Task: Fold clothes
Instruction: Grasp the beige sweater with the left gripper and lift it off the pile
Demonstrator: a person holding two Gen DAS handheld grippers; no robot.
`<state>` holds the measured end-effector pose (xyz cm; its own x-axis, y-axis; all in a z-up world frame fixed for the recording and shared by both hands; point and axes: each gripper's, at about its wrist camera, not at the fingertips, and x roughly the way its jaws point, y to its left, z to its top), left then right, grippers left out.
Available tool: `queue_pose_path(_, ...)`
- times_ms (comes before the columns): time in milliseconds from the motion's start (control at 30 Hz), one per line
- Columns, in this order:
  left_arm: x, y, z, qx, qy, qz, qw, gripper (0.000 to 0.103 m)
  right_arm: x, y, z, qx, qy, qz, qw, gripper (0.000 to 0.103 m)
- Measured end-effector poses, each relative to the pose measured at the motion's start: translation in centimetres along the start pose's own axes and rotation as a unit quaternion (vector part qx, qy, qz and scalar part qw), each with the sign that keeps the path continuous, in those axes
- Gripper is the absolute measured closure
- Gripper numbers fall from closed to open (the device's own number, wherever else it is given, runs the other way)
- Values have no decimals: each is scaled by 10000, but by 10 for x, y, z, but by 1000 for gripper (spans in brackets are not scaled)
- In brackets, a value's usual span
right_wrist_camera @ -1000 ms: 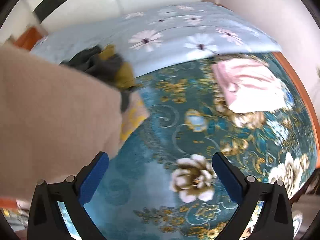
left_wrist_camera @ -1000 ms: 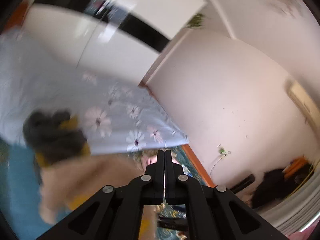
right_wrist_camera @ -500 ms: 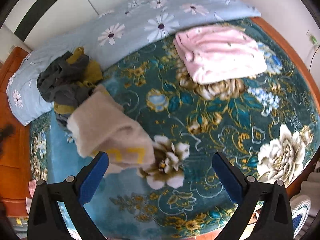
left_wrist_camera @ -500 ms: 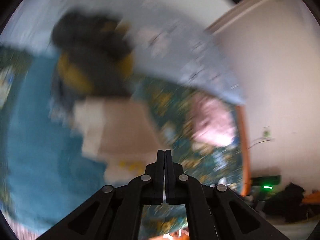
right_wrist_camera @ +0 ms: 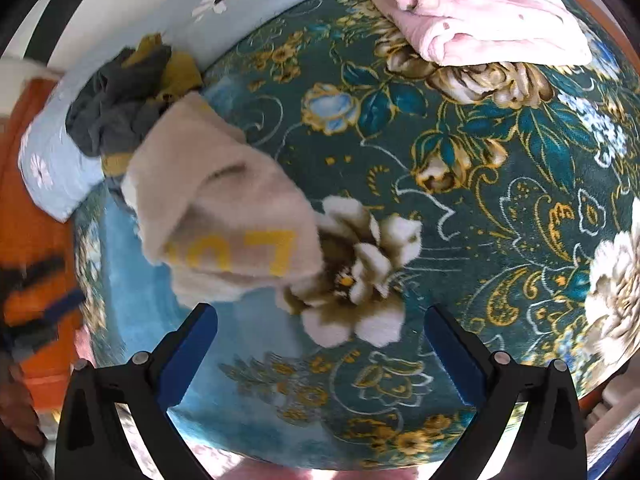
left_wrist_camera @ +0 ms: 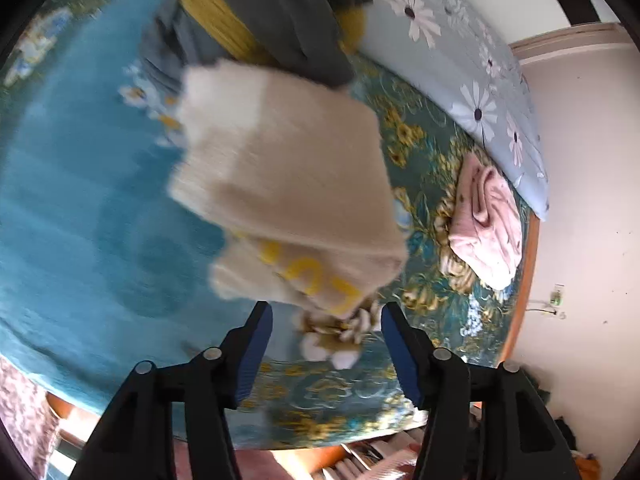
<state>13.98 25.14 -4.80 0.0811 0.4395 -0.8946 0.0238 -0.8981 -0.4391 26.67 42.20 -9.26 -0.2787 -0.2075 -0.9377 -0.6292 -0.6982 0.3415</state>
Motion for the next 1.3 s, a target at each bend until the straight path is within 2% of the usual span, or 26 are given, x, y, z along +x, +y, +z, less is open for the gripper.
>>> queue_pose_path(100, 45, -43, 4, 560, 393, 275, 9973, 39, -4, -15, -12, 23, 55, -109, 9999, 0)
queue_pose_path(167, 71, -66, 8, 722, 546, 486, 9947, 39, -7, -29, -20, 208, 45, -121, 9997, 0)
queue_pose_path(333, 125, -92, 29, 311, 754, 660, 9945, 34, -12, -69, -45, 778, -25, -154, 9968, 0)
queue_pose_path(400, 140, -92, 37, -35, 773, 979, 9922, 34, -12, -82, -55, 944, -42, -134, 9954, 0)
queue_pose_path(467, 149, -91, 44, -376, 767, 1427, 9861, 34, -11, -93, -65, 1102, -47, -117, 9938, 0)
queue_pose_path(533, 145, -90, 52, -552, 427, 1847, 9803, 34, -9, -101, -74, 1230, -46, -91, 9923, 0)
queue_pose_path(633, 135, -91, 56, -569, 110, 1788, 9822, 34, -6, -109, -83, 1354, -57, -17, 9908, 0)
queue_pose_path(733, 120, -99, 56, -197, -385, 1837, 9820, 34, -9, -110, -82, 1328, -215, -23, 9909, 0)
queue_pose_path(833, 109, -109, 59, 225, -730, 1881, 9792, 36, -12, -100, -65, 1140, -452, 106, 9924, 0)
queue_pose_path(867, 109, -106, 65, 211, -718, 1760, 9815, 38, -11, -95, -57, 1046, -515, 189, 9930, 0)
queue_pose_path(900, 109, -101, 70, 106, -659, 1636, 9843, 53, -9, -89, -47, 945, -559, 284, 9936, 0)
queue_pose_path(933, 108, -97, 74, -35, -594, 1642, 9846, 84, -6, -81, -36, 833, -564, 378, 9942, 0)
queue_pose_path(967, 106, -87, 78, -264, -540, 1543, 9862, 86, -2, -74, -28, 725, -559, 425, 9949, 0)
queue_pose_path(1000, 99, -84, 79, -351, -587, 1439, 9872, 90, 2, -66, -20, 603, -541, 469, 9956, 0)
queue_pose_path(1067, 83, -78, 80, -478, -711, 1237, 9886, 92, 7, -52, -10, 364, -480, 577, 9965, 0)
queue_pose_path(1200, 19, -90, 72, 54, -1154, 742, 9905, 94, 17, -29, -12, 8, -277, 763, 9967, 0)
queue_pose_path(1300, -55, -102, 65, 460, -1756, 378, 9827, 94, 22, -9, -15, -299, -108, 832, 9960, 0)
